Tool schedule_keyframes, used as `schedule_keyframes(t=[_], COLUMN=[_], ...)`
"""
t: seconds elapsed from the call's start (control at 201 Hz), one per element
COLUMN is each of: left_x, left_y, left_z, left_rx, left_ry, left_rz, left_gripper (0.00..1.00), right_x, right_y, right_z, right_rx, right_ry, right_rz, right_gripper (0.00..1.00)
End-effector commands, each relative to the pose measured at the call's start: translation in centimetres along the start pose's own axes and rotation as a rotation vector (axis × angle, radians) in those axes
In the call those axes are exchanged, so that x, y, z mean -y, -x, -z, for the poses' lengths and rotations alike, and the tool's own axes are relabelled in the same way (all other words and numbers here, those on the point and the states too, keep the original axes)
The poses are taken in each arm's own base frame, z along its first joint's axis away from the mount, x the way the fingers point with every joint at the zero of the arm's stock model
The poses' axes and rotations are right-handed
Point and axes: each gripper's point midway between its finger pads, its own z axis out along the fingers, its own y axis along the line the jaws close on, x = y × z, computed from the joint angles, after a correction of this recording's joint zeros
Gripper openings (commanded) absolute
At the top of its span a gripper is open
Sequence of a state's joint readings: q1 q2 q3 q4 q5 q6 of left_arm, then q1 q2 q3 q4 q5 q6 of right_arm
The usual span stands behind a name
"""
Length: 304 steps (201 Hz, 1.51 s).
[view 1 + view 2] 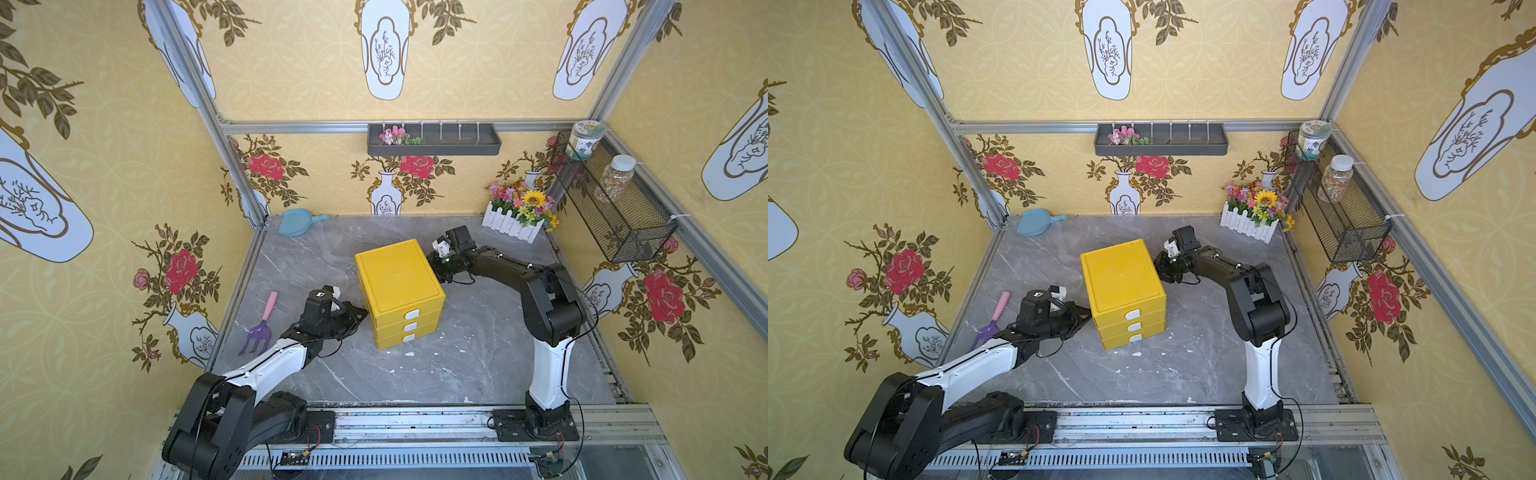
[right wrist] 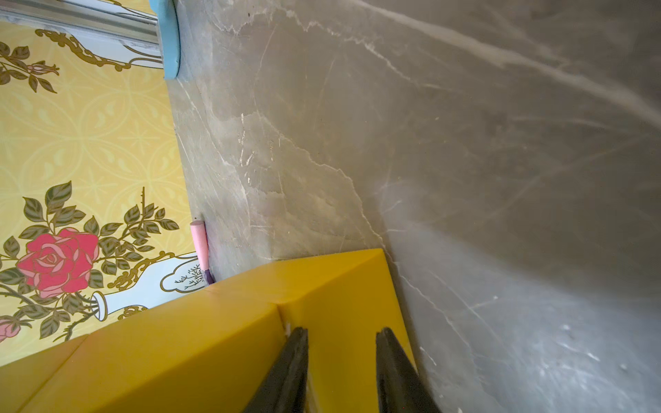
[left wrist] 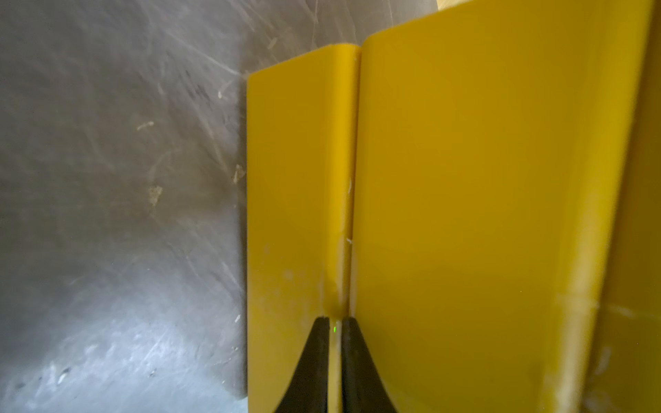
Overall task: Take the seed bags out of the drawer
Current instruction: Adjust the storage box at the center of the board.
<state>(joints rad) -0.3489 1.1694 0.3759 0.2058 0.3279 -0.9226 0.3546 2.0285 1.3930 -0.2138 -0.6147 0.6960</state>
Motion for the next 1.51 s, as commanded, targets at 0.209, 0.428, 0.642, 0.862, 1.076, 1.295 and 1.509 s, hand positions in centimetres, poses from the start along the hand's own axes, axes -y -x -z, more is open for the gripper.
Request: schedule_keyframes(t=[0.209, 0.428, 0.642, 0.862, 1.076, 1.295, 1.509], left_x=[-0.3, 0.4, 1.6, 2.6, 4.3, 4.8, 3.6], left_y=[-2.2, -3.5, -5.2, -6.7, -7.8, -9.1, -9.0], left_z=[0.4, 0.2, -0.7, -1.7, -3.1, -3.4, -1.2], left_rx=[-0.055, -0.084, -0.133, -0.172, -0.212, -0.229, -0.172], left_ry=[-0.03, -0.04, -0.041, -0.042, -0.06, -0.071, -0.044], left_rz=[-0.017, -0.047, -0.106, -0.16, -0.206, -0.229, -0.233], left_gripper=[0.17, 0.21, 0.22, 0.24, 0.24, 0.24, 0.24], right_x=[-3.2, -2.0, 2.2, 6.4, 8.4, 10.0, 11.4], right_y=[-1.8, -0.5, 2.3, 2.1, -1.2, -4.7, -7.6], right_z=[-3.1, -2.8, 2.5, 8.2, 10.7, 12.1, 12.6], right_rx=[-0.1, -0.073, 0.031, 0.099, 0.103, 0.107, 0.104], right_ry=[0.083, -0.006, -0.115, -0.211, -0.289, -0.336, -0.352], right_rz=[0.047, 0.025, -0.047, -0.087, -0.08, -0.098, -0.123], right_gripper=[0.32, 0.36, 0.45, 0.49, 0.5, 0.51, 0.51])
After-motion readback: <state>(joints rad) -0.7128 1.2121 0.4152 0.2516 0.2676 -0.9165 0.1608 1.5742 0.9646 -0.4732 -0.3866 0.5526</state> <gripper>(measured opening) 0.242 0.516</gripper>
